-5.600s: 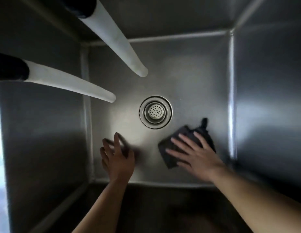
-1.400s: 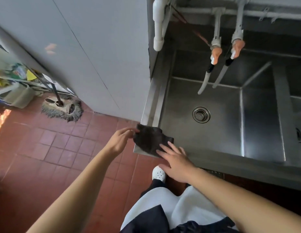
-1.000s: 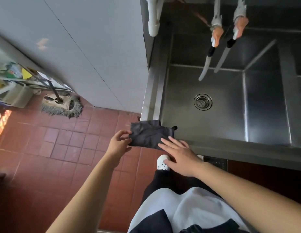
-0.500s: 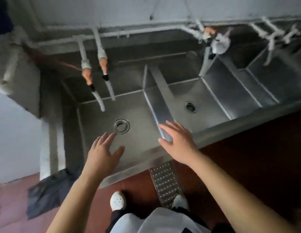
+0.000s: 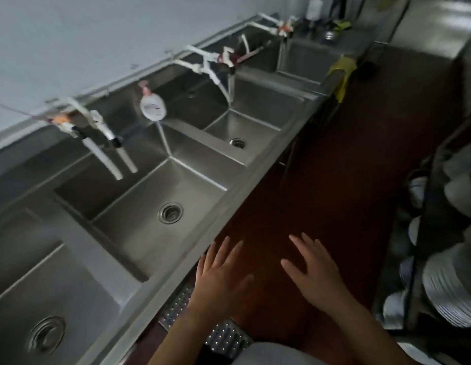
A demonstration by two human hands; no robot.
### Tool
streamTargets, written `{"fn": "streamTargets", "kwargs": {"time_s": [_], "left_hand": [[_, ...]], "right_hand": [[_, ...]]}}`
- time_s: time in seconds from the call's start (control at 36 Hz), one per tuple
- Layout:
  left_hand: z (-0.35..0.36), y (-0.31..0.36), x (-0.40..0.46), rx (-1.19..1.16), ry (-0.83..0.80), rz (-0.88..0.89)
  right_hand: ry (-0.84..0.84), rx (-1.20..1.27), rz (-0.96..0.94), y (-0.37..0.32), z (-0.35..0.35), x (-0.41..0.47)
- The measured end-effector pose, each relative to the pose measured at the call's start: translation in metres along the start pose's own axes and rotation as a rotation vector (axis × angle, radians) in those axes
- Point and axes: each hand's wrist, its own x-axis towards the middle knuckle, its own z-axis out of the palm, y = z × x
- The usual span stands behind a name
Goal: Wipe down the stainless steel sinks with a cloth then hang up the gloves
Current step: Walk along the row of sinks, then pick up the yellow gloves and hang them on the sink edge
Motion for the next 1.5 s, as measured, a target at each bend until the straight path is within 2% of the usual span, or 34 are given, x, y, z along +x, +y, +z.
{"fn": "streamTargets", "kwargs": {"time_s": [0.19,0.42,0.58,0.72,0.92,1.17,1.25,1.42,1.5], "left_hand": [[-0.012,0.063,0.108,0.033,-0.099,0.071],[-0.005,0.124,0.293,-0.052,-0.209,0.108],[-0.001,0.204,0.444,-0.131,-0.295,0.212],[-0.024,0.272,0.552,-0.118,-0.374,0.288],[-0.028,0.370,0.690,-0.100,-0.429,0.325],[0.000,0.454,0.846,-0.150,-0.396,0.141],[-0.007,0.483,0.894,-0.281,-0.378,0.014],[-0.025,0.533,0.981,-0.518,-0.161,-0.126],[-0.022,0.547,1.017,-0.565,-0.116,-0.123]], "right_hand": [[0.137,0.155,0.114,0.057,-0.063,0.068],[0.204,0.138,0.133,0.105,-0.139,0.209],[0.289,0.138,0.281,0.140,-0.225,0.301],[0.358,0.162,0.314,0.159,-0.297,0.367],[0.443,0.381,0.370,0.218,-0.364,0.449],[0.357,0.398,0.306,0.342,-0.454,0.613],[0.310,0.391,0.250,0.369,-0.500,0.674],[0.128,0.263,0.124,0.397,-0.585,0.804],[0.067,0.251,0.049,0.393,-0.618,0.870]]}}
